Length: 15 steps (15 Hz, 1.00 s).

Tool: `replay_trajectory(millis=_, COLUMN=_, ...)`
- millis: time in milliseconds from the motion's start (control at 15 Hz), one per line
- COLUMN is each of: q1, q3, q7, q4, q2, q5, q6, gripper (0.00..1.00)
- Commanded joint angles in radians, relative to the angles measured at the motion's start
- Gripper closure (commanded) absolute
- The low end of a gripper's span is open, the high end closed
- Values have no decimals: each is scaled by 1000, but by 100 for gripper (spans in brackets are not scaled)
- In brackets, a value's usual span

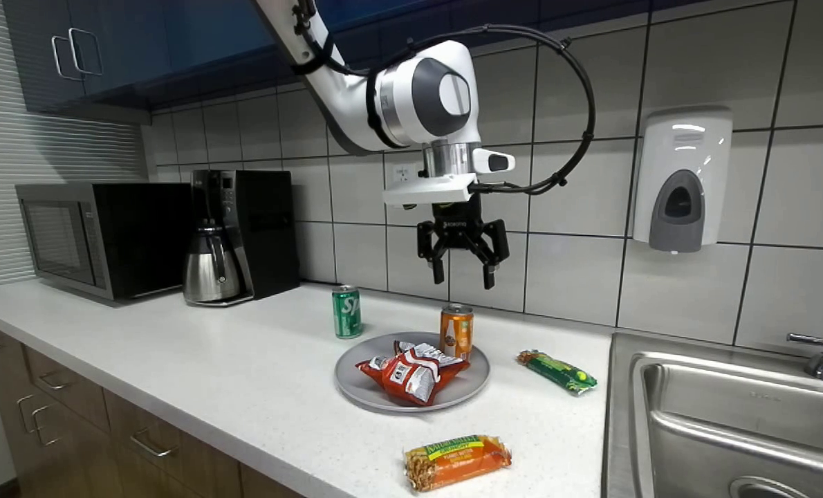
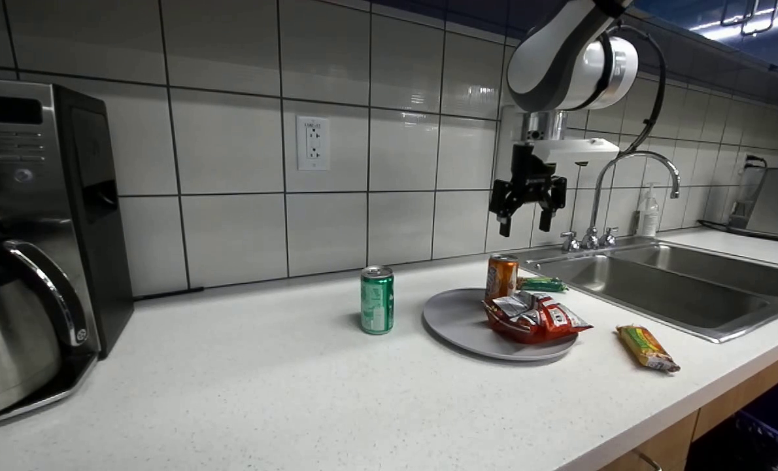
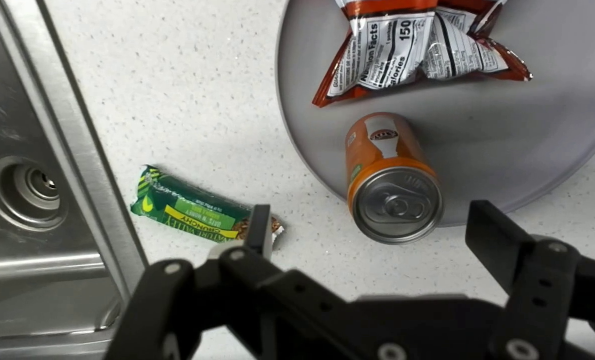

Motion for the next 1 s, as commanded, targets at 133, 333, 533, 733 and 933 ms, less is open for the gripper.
replay_trajectory(millis=133, q1=-24, q3=26, q7=-77, q4=81, q2=69, q5=44, q6=-23, gripper=0)
replay_trajectory(millis=333, q1=-22, q3=33, q7=-100, q4=109, q2=99, q5=46, q6=-31, gripper=0)
replay_trajectory(millis=533, q1=-19, q3=38, q7=-113, q4=128, q2=123, q5=41, q6=-33, gripper=0)
replay_trajectory(millis=733, q1=-22, q3=40, q7=-120, q4=150, q2=149, q5=41, q6=-42, gripper=0)
replay_trajectory(millis=933, q1=-23, q3=40, q7=-125, q4=166, q2=172, q5=40, q6=-48, gripper=0)
